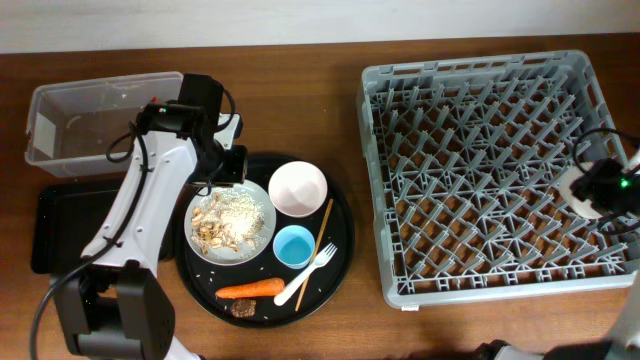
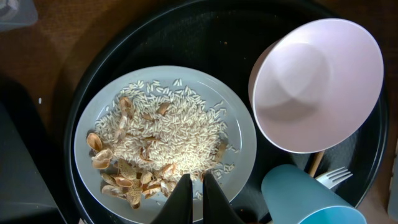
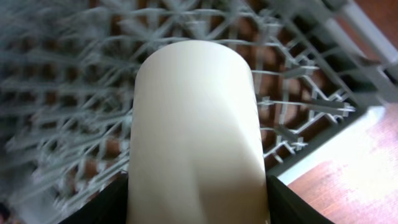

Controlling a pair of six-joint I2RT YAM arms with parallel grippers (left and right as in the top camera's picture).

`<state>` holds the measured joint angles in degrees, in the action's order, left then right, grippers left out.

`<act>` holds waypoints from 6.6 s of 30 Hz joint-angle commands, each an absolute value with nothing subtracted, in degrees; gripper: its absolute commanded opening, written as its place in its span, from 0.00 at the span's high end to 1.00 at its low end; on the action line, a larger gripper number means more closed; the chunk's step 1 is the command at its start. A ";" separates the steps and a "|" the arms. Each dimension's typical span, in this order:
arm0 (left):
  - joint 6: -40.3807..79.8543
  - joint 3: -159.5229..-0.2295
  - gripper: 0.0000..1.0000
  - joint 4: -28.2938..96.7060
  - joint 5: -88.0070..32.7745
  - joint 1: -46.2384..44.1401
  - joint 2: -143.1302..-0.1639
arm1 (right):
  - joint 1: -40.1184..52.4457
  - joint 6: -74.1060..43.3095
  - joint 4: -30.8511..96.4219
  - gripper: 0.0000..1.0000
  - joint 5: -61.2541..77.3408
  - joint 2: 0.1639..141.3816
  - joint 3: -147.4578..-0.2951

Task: Sort waste into correct bins and load items into the dishwasher rack
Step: 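Hand the white cup from the left gripper to the right gripper, then place the white cup upside down in the rack's right side with right gripper, then grasp the blue cup with the left gripper and lift it, then hand the blue cup from the left gripper to the right gripper, then place the blue cup in the rack beside the white cup with right gripper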

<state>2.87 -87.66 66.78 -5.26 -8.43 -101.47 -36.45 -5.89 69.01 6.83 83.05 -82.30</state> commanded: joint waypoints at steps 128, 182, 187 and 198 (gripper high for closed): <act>-0.10 -85.95 1.00 63.22 -42.68 -9.43 -96.66 | -7.88 3.86 74.30 0.01 18.85 80.25 -79.90; -5.23 -85.32 0.65 55.66 -40.80 -17.08 -96.95 | 4.21 18.87 64.88 0.54 49.93 90.41 -80.49; -5.21 -85.32 0.65 66.43 -16.43 -17.08 -96.95 | -4.82 13.15 76.82 0.55 30.89 90.35 -87.77; 1.34 -85.32 0.65 69.49 -2.13 -17.10 -96.95 | -29.06 -2.74 77.21 0.57 3.18 90.45 -92.47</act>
